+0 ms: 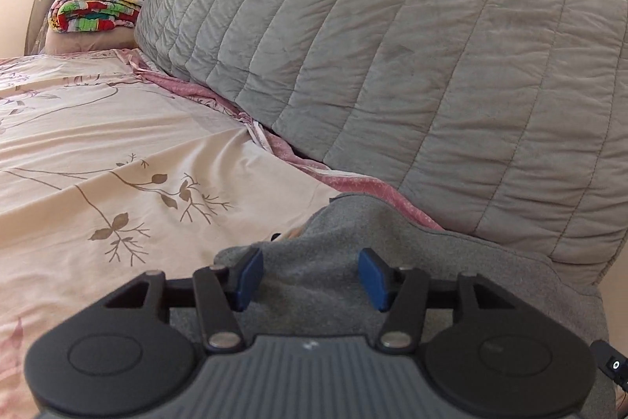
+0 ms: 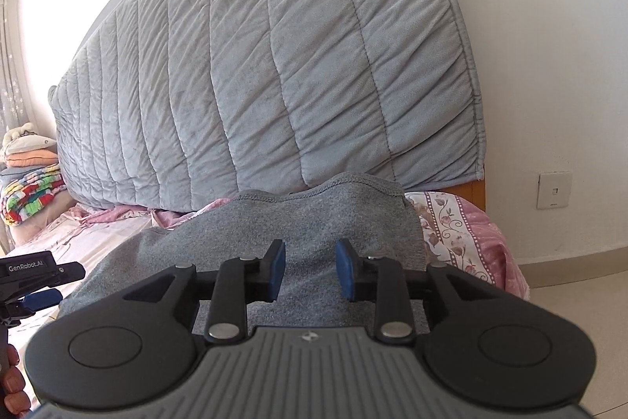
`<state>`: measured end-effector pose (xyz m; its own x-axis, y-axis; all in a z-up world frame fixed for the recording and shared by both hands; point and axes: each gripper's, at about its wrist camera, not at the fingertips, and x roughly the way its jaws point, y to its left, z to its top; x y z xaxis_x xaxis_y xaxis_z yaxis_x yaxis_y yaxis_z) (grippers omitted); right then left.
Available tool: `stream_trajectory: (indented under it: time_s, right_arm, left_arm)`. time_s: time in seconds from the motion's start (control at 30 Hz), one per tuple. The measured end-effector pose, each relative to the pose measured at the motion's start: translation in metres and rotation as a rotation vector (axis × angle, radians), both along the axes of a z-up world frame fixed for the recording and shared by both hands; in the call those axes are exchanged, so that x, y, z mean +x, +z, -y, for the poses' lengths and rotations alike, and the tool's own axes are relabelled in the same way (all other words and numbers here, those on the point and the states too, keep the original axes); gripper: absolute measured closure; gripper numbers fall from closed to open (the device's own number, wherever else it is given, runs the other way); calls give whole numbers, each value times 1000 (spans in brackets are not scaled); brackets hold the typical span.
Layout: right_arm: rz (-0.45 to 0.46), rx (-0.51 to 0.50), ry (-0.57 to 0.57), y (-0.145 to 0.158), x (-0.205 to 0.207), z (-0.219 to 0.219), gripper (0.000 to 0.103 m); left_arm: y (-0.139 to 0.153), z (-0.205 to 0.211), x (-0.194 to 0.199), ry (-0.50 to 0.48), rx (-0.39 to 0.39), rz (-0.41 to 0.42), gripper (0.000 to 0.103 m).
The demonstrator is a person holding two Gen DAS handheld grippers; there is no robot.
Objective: Fold clothes
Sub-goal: 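Lower the sweater onto the brown ruffled blanket stack with both grippers, then open both grippers and withdraw them from the stacked sweater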
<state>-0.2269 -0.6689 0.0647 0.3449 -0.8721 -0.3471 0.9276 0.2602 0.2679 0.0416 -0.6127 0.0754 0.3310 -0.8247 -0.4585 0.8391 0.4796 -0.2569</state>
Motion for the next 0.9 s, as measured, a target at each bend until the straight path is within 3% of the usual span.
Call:
stream_trajectory:
  time_s: [0.1, 0.27, 0.5, 0.9]
  right_arm:
    - [-63, 42, -17, -8, 4, 5, 72]
    - [-193, 14, -33, -7, 19, -1, 71]
    - [-61, 59, 6, 14, 8, -11, 57]
    - [-89, 1, 139, 57, 18, -72, 46]
  left_arm:
    - [-15, 13, -4, 15, 76, 68, 48]
    - [-11, 14, -1, 49, 116, 76, 47]
    - [21, -30, -20, 83, 181, 113, 38]
    - [60, -121, -45, 173, 287, 123, 31]
